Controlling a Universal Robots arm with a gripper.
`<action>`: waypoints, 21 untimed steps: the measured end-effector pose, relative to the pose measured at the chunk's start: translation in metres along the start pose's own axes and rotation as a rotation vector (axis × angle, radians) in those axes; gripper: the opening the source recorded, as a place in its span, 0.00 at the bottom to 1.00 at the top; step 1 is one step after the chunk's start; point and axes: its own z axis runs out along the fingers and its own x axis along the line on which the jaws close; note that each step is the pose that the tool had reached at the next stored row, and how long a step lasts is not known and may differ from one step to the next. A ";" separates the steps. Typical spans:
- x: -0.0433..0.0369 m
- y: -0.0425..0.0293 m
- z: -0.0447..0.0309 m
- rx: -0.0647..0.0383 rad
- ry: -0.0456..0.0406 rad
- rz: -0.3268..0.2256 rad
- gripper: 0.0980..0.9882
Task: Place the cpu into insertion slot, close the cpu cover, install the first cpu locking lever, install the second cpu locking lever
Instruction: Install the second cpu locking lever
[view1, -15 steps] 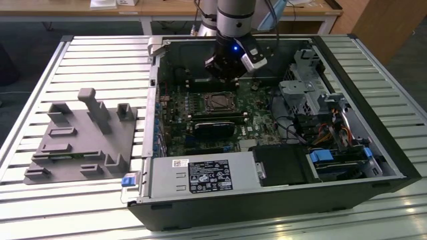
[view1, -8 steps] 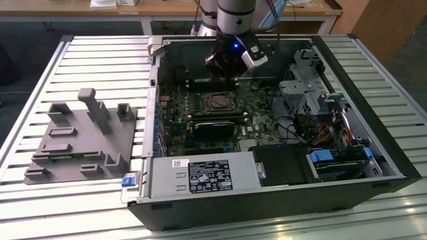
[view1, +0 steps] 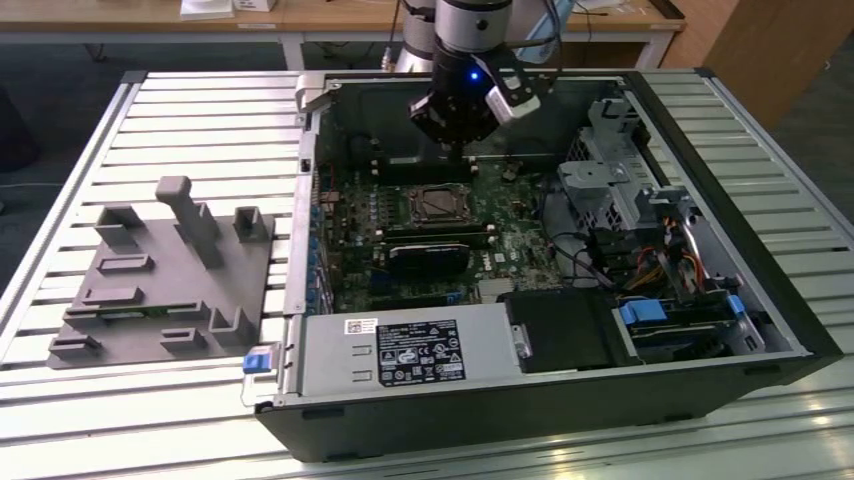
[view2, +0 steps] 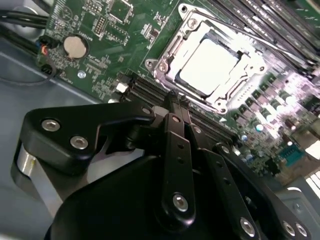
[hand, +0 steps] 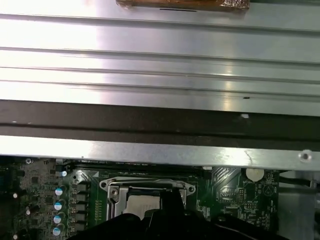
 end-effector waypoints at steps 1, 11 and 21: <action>-0.0001 0.0001 -0.0032 0.000 0.0003 0.000 0.01; -0.0001 -0.0075 -0.0138 0.000 0.0012 0.001 0.01; 0.0008 -0.0364 -0.0143 0.000 0.0031 0.002 0.01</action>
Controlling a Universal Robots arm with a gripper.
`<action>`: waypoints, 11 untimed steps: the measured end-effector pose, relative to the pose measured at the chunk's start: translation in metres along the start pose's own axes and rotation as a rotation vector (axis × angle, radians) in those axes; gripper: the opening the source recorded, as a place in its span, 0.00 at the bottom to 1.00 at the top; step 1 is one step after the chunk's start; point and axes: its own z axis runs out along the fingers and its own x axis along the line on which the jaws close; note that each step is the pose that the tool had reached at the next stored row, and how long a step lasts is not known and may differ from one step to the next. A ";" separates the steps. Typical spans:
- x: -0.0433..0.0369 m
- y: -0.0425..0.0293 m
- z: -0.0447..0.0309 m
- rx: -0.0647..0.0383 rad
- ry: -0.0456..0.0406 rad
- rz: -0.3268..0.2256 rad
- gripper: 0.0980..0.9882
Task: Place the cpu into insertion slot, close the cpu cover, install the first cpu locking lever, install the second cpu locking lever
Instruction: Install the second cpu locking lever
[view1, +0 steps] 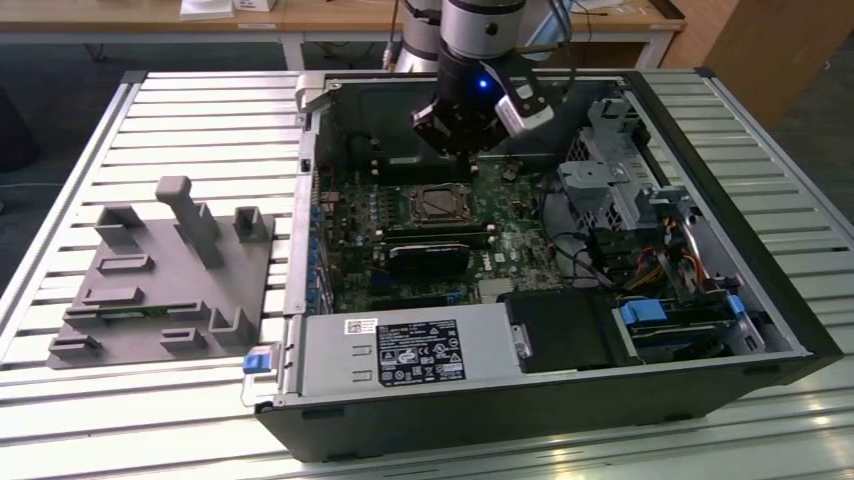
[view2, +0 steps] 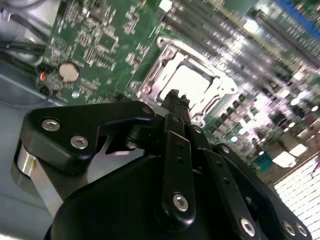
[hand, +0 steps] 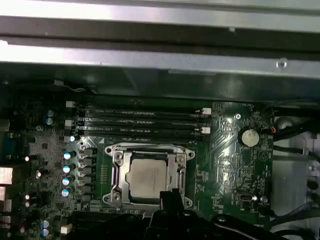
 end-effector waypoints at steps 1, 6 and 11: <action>0.0001 -0.0031 0.0000 0.000 0.0015 0.000 0.01; 0.0002 -0.0142 0.0005 -0.005 0.0177 0.001 0.01; -0.0001 -0.0190 0.0011 -0.063 0.0333 0.001 0.01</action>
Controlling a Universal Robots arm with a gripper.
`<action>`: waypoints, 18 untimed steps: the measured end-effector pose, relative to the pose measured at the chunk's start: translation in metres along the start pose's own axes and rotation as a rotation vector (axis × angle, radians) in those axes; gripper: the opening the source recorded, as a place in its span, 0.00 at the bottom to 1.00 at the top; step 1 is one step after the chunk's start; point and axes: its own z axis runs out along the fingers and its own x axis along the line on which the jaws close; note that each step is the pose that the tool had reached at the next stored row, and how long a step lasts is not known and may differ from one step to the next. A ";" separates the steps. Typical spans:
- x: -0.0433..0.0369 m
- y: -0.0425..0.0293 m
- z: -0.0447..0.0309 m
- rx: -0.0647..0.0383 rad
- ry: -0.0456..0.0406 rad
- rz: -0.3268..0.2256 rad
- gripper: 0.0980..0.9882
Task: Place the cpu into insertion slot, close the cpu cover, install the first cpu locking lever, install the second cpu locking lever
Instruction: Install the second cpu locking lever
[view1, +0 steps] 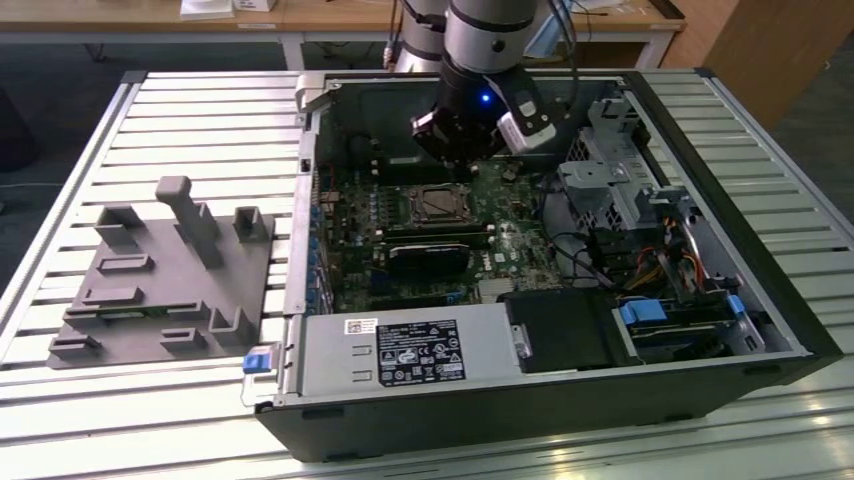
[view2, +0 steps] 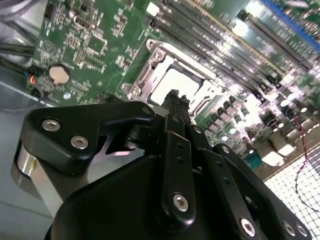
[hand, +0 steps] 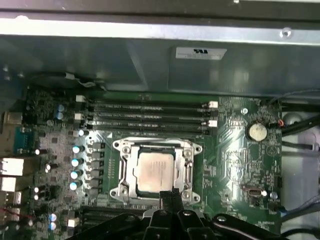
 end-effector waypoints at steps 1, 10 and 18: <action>0.0000 -0.0017 0.0002 -0.012 -0.0002 0.000 0.01; 0.0001 -0.0096 0.0052 -0.021 -0.0005 -0.001 0.01; 0.0001 -0.0124 0.0078 -0.021 -0.0004 -0.001 0.01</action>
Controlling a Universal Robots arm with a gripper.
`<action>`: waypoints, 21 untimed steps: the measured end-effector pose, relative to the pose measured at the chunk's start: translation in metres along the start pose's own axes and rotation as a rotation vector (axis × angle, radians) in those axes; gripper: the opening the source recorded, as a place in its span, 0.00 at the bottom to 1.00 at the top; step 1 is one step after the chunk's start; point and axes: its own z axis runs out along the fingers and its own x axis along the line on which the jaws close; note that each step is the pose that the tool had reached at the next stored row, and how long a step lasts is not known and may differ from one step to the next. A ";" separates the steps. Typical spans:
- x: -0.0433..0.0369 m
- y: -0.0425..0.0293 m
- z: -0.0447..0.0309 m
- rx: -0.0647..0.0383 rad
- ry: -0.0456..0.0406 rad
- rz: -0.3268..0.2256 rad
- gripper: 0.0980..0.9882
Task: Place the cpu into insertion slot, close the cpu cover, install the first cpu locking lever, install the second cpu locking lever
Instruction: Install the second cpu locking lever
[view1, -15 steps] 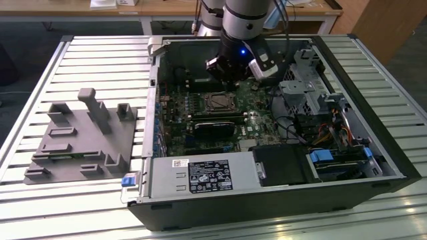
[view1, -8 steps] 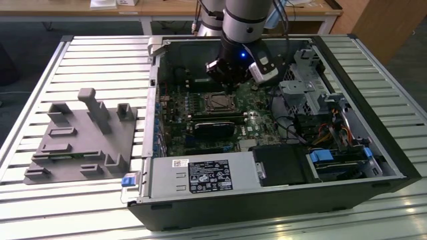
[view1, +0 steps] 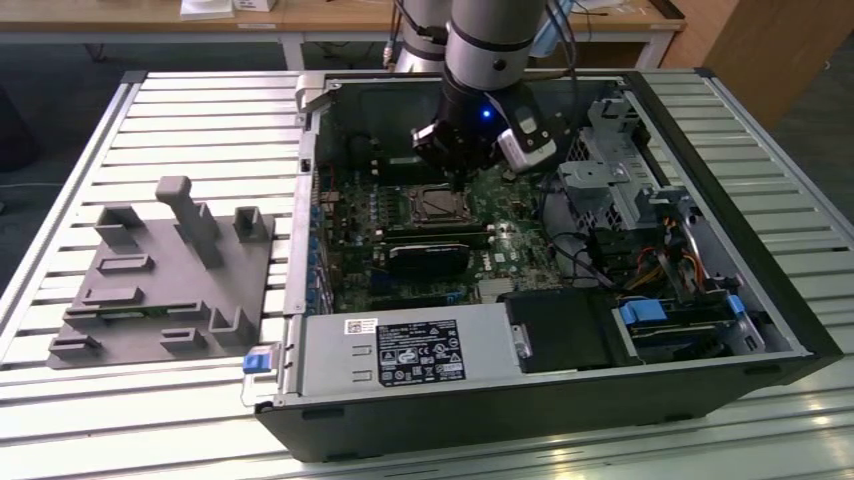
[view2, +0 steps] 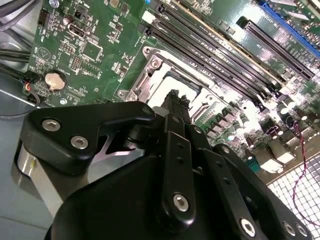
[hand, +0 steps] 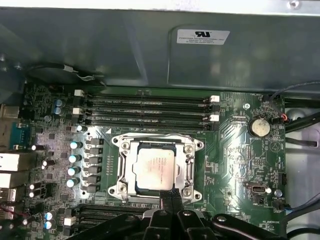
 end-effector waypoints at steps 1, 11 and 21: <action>0.0000 -0.0002 0.0003 0.000 0.0000 0.000 0.01; 0.0000 -0.0025 0.0028 0.000 0.0000 0.000 0.01; 0.0006 -0.0143 0.0045 -0.003 -0.0001 0.000 0.01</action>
